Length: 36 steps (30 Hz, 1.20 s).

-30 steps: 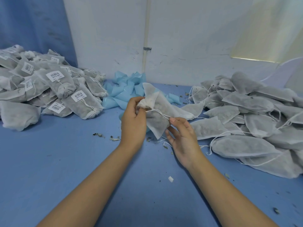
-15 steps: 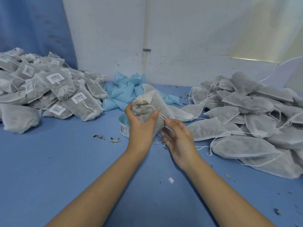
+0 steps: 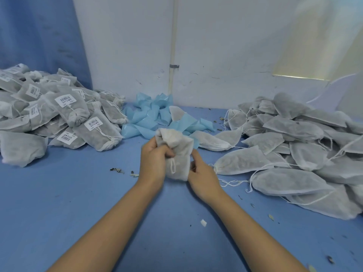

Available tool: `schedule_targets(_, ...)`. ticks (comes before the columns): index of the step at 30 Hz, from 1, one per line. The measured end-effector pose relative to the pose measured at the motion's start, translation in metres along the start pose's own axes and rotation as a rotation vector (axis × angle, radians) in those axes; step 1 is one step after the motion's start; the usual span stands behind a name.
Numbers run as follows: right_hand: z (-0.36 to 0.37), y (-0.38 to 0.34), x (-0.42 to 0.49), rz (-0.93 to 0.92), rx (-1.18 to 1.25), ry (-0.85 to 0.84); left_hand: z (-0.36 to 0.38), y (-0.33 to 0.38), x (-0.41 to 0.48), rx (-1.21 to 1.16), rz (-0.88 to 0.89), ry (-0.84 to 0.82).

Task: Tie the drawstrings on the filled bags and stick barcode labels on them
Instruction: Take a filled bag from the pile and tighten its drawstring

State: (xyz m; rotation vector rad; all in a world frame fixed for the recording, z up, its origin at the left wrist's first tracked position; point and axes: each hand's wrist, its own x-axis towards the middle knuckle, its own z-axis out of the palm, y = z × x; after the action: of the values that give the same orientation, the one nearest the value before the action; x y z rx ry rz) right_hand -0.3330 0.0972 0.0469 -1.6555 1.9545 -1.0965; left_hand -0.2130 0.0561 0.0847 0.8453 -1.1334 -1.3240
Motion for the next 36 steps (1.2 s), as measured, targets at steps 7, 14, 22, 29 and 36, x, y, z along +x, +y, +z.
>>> schedule_targets(7, 0.007, 0.004, 0.003, -0.101, -0.204, 0.034, -0.029, -0.014, -0.003, 0.403, 0.233, -0.117)
schedule_targets(14, 0.002, 0.005, 0.000, -0.014, 0.074, 0.142, -0.034, -0.021, 0.001, 0.706, 0.262, -0.078)
schedule_targets(22, -0.011, 0.013, 0.004, 0.028, 0.034, 0.321, -0.033, -0.028, 0.006, 1.123, 0.270, -0.043)
schedule_targets(29, -0.011, 0.016, 0.005, 0.048, 0.030, 0.354, -0.038, -0.030, 0.005, 1.093, 0.336, -0.101)
schedule_targets(36, -0.011, 0.015, 0.002, 0.017, 0.107, 0.384, -0.039, -0.030, 0.002, 0.809, 0.385, -0.314)
